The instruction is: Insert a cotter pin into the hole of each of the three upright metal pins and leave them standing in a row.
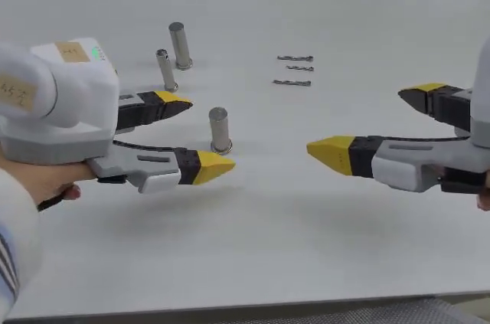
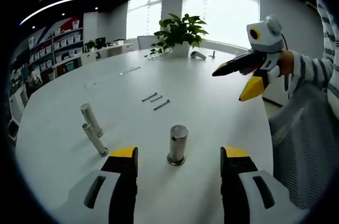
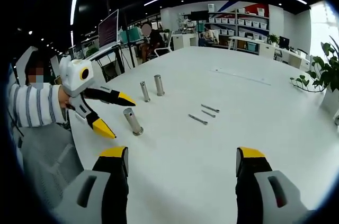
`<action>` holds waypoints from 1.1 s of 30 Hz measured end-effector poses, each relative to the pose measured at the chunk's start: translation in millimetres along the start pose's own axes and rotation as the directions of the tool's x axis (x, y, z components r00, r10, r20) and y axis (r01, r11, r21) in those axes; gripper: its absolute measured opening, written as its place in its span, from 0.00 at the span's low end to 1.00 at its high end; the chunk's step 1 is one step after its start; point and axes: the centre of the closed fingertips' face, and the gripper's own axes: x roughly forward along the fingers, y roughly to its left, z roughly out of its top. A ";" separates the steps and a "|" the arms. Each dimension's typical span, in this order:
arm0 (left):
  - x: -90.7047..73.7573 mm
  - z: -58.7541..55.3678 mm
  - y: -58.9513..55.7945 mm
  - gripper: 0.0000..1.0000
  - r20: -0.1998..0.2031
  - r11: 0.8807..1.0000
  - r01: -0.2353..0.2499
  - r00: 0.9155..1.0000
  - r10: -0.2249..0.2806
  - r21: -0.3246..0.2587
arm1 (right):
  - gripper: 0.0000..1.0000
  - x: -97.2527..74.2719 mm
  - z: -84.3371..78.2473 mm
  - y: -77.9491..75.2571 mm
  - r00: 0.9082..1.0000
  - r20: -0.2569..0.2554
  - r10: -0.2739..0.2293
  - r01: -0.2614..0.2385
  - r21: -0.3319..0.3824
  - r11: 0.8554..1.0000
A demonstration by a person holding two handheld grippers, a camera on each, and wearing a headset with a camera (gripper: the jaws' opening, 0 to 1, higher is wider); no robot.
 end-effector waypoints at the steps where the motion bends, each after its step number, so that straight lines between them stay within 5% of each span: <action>1: -2.5 -0.2 -0.7 0.71 0.009 1.000 0.001 1.000 -0.001 -0.012 | 0.82 0.5 1.3 -0.6 1.000 -0.001 0.000 0.000 -0.007 1.000; 12: -14.1 -3.5 -16.7 0.99 0.076 0.995 0.007 0.997 0.001 -0.100 | 0.72 7.4 8.7 -5.5 0.999 -0.050 0.014 -0.017 -0.070 0.997; 23: -22.5 -5.4 -25.5 0.99 0.105 0.987 -0.023 0.994 0.040 -0.160 | 0.62 20.7 15.8 -6.5 0.995 -0.089 0.033 -0.042 -0.106 0.993; 29: -28.9 -8.2 -25.8 0.99 0.083 0.986 -0.046 0.995 0.060 -0.158 | 0.56 32.4 24.9 -10.7 0.993 -0.110 0.051 -0.069 -0.162 0.984; 33: -34.9 0.3 -24.2 0.99 0.099 0.986 -0.064 0.992 0.080 -0.156 | 0.51 43.9 29.4 -18.7 0.986 -0.151 0.065 -0.097 -0.222 0.970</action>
